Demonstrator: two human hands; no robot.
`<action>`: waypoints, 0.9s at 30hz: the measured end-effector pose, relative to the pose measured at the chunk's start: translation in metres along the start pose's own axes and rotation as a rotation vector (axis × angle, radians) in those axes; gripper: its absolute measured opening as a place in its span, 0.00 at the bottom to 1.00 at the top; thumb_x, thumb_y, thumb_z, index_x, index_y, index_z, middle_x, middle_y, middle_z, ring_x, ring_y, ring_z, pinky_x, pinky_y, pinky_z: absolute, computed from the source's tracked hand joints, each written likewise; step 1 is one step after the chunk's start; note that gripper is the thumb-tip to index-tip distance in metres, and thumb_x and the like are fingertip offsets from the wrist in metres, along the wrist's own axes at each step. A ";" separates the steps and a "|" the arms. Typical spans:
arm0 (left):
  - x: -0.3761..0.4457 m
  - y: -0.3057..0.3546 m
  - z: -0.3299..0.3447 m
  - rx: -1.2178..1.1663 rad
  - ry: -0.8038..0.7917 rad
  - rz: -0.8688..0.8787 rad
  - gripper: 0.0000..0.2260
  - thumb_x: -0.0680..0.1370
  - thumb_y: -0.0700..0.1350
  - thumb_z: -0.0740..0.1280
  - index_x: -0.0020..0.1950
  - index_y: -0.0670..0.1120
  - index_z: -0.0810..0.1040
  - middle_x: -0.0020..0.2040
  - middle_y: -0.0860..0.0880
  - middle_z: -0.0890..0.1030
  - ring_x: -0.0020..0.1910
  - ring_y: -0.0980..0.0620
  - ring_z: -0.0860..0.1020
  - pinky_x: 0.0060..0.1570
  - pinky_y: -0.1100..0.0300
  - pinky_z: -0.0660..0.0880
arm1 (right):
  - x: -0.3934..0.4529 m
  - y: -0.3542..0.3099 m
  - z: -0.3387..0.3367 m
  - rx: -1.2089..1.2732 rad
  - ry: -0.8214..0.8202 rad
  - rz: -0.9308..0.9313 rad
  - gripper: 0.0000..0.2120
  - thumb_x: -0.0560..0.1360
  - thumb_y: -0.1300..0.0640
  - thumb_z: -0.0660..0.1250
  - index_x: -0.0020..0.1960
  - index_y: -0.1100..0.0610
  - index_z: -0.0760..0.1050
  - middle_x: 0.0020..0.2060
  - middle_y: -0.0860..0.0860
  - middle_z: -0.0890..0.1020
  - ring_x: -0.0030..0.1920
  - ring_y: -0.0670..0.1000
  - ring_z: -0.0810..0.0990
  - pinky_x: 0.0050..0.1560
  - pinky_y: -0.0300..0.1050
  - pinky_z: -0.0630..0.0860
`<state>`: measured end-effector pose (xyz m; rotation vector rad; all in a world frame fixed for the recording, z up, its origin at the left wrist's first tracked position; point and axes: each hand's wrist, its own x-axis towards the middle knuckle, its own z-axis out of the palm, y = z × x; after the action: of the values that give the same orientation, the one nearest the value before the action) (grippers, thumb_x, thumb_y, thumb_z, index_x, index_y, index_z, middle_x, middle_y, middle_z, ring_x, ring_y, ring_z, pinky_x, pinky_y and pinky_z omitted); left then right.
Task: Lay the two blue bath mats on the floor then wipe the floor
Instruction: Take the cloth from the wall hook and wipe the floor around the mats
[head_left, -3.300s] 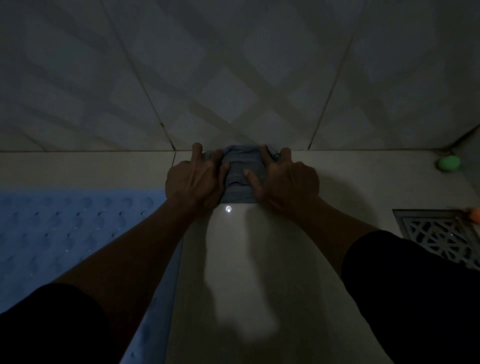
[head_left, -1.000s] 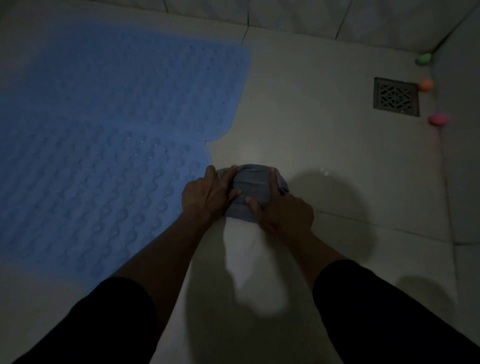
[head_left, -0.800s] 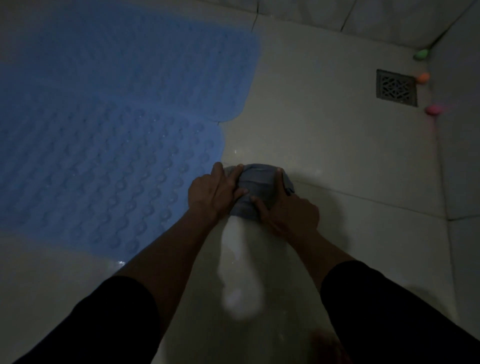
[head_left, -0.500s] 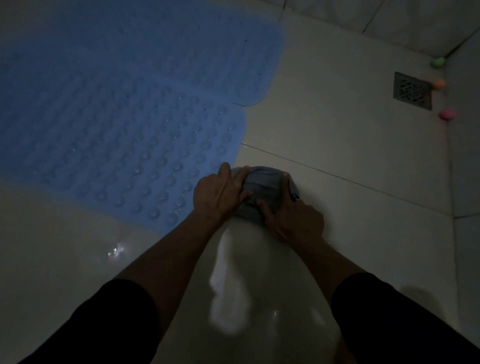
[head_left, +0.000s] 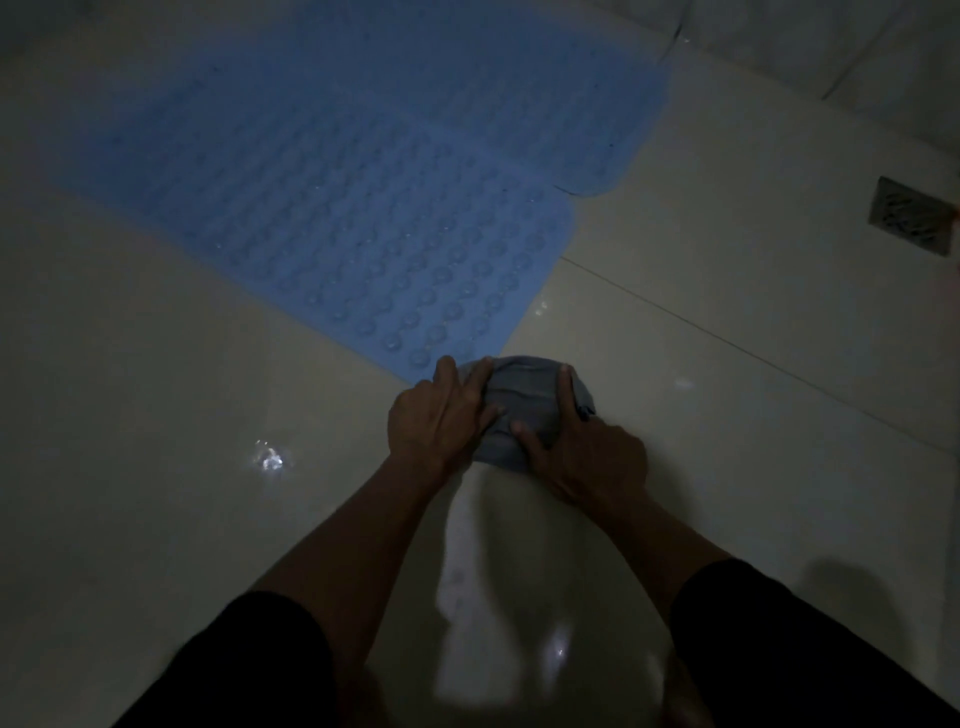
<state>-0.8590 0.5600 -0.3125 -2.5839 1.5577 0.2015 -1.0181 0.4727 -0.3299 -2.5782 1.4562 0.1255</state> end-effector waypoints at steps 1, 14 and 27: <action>-0.006 -0.002 0.002 -0.003 0.001 -0.014 0.29 0.80 0.66 0.55 0.79 0.58 0.58 0.62 0.43 0.72 0.44 0.43 0.80 0.34 0.54 0.64 | -0.002 -0.001 0.000 -0.015 -0.003 -0.012 0.45 0.69 0.22 0.44 0.78 0.44 0.37 0.49 0.58 0.84 0.38 0.58 0.82 0.34 0.46 0.65; -0.083 -0.031 0.020 -0.170 0.012 -0.281 0.31 0.79 0.68 0.50 0.79 0.56 0.57 0.61 0.42 0.72 0.44 0.41 0.81 0.35 0.53 0.67 | -0.028 -0.039 -0.004 -0.215 0.074 -0.408 0.44 0.71 0.26 0.56 0.78 0.51 0.58 0.38 0.57 0.83 0.25 0.56 0.76 0.30 0.44 0.71; -0.116 -0.056 0.029 -0.261 0.004 -0.619 0.30 0.81 0.65 0.49 0.81 0.56 0.52 0.65 0.43 0.71 0.48 0.42 0.80 0.38 0.54 0.68 | 0.023 -0.096 -0.004 -0.329 -0.073 -0.715 0.42 0.70 0.23 0.41 0.78 0.41 0.40 0.67 0.56 0.73 0.41 0.59 0.80 0.35 0.46 0.66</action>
<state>-0.8646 0.6922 -0.3194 -3.1139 0.7006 0.3500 -0.9241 0.5016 -0.3191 -3.1372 0.4470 0.3749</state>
